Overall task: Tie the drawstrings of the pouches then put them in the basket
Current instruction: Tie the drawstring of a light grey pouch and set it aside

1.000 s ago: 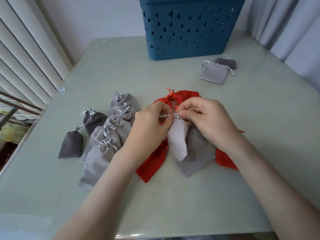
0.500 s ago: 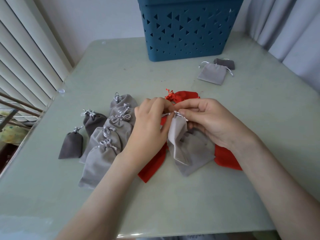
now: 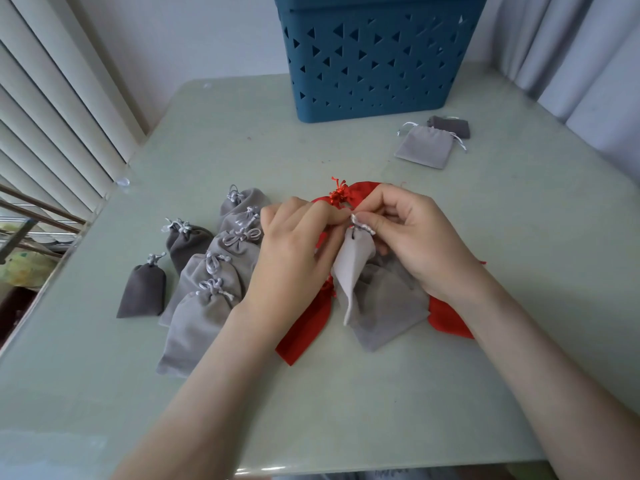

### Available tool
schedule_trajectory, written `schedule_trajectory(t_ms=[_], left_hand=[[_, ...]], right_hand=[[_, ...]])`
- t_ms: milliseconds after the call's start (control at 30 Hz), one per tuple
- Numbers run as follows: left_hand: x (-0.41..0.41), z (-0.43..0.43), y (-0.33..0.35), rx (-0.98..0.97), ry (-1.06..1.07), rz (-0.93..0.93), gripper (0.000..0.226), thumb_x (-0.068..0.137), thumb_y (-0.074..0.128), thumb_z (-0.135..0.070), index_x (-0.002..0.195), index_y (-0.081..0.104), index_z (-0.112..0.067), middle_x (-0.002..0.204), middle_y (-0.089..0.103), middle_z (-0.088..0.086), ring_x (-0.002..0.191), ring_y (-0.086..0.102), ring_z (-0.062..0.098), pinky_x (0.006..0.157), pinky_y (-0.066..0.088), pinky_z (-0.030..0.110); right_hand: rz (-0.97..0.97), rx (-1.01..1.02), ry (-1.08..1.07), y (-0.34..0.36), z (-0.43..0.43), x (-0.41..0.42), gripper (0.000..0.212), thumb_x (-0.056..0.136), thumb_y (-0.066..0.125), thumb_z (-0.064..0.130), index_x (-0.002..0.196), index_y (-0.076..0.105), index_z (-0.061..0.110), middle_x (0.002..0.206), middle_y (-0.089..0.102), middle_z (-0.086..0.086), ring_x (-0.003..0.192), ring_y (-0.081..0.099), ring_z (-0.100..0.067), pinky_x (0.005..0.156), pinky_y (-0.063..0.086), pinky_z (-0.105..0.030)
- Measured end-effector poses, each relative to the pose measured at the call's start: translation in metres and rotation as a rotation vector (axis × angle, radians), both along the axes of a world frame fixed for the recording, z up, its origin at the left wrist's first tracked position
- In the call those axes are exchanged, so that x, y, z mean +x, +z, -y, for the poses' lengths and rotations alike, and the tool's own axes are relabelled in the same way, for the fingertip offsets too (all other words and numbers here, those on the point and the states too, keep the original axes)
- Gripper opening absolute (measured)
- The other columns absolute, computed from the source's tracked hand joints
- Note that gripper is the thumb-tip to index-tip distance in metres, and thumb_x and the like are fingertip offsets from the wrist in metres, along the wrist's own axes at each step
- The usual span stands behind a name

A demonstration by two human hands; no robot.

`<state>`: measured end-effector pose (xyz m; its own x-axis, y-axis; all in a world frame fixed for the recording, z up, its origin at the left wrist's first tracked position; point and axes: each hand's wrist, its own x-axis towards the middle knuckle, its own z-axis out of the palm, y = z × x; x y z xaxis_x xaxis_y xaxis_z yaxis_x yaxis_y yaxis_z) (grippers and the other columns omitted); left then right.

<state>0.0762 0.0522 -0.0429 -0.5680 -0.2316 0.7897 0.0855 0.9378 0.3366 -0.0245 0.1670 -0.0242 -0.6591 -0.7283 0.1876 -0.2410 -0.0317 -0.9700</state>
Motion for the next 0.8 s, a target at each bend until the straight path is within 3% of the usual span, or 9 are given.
schedule_trajectory(t_ms=[167,267,400,500,600,667,733,800], left_hand=[[0.001,-0.003,0.002,0.032,0.029,-0.018,0.013,0.088,0.058,-0.015,0.082,0.065,-0.007,0.082,0.063,-0.010,0.075,0.045,0.009,0.073,0.034,0.031],[0.002,-0.002,0.004,0.123,0.057,-0.007,0.015,0.092,0.052,-0.017,0.083,0.059,-0.007,0.095,0.062,-0.015,0.080,0.048,0.009,0.076,0.035,0.035],[0.003,-0.002,0.002,0.175,0.037,0.012,0.017,0.093,0.049,-0.016,0.081,0.054,-0.005,0.101,0.060,-0.014,0.084,0.050,0.008,0.079,0.034,0.033],[0.005,-0.004,0.002,0.279,0.007,0.036,0.017,0.095,0.048,-0.020,0.085,0.053,-0.007,0.106,0.062,-0.014,0.091,0.057,0.007,0.083,0.040,0.032],[0.004,-0.006,0.007,0.546,-0.129,0.107,0.014,0.096,0.047,-0.024,0.086,0.047,-0.014,0.109,0.066,-0.007,0.102,0.062,0.002,0.084,0.048,0.028],[0.000,-0.006,0.010,0.640,-0.137,0.193,0.017,0.099,0.042,-0.025,0.083,0.042,-0.018,0.092,0.067,-0.009,0.083,0.060,-0.006,0.074,0.046,0.022],[-0.004,-0.009,0.014,0.629,-0.078,0.258,0.019,0.101,0.039,-0.025,0.082,0.037,-0.021,0.068,0.053,-0.010,0.059,0.050,-0.003,0.058,0.036,0.022],[-0.008,-0.014,0.019,0.613,-0.053,0.274,0.017,0.100,0.038,-0.026,0.087,0.035,-0.016,0.063,0.048,-0.008,0.054,0.047,0.003,0.055,0.030,0.028]], right_hand=[[-0.157,0.060,-0.038,-0.002,-0.001,-0.004,0.023,0.093,0.056,0.008,0.076,0.059,0.024,0.065,0.057,0.012,0.059,0.048,-0.001,0.059,0.037,-0.017],[-0.289,0.078,-0.140,-0.002,-0.005,-0.010,0.018,0.092,0.057,0.009,0.079,0.058,0.021,0.064,0.055,0.012,0.061,0.048,-0.001,0.062,0.039,-0.017],[-0.377,0.115,-0.226,-0.004,-0.007,-0.017,0.024,0.090,0.056,0.006,0.073,0.055,0.024,0.058,0.053,0.014,0.058,0.048,-0.002,0.059,0.038,-0.016],[-0.265,0.093,-0.208,-0.003,-0.007,-0.017,0.029,0.091,0.056,0.006,0.071,0.055,0.027,0.058,0.054,0.014,0.055,0.047,-0.002,0.056,0.041,-0.016],[-0.047,0.006,-0.111,0.000,-0.009,-0.018,0.025,0.093,0.052,0.001,0.075,0.058,0.018,0.064,0.054,0.001,0.055,0.049,-0.010,0.052,0.043,-0.020],[0.143,-0.069,0.002,0.001,-0.009,-0.016,0.020,0.094,0.048,-0.001,0.081,0.058,0.011,0.065,0.057,-0.001,0.056,0.053,-0.011,0.052,0.046,-0.021],[0.327,-0.126,0.078,0.005,-0.008,-0.012,0.016,0.095,0.046,0.001,0.086,0.058,0.006,0.068,0.061,-0.002,0.058,0.057,-0.011,0.053,0.049,-0.020],[0.434,-0.128,0.117,0.011,-0.008,-0.009,0.014,0.096,0.046,0.010,0.092,0.059,0.005,0.070,0.065,-0.001,0.062,0.061,-0.010,0.058,0.052,-0.020]])
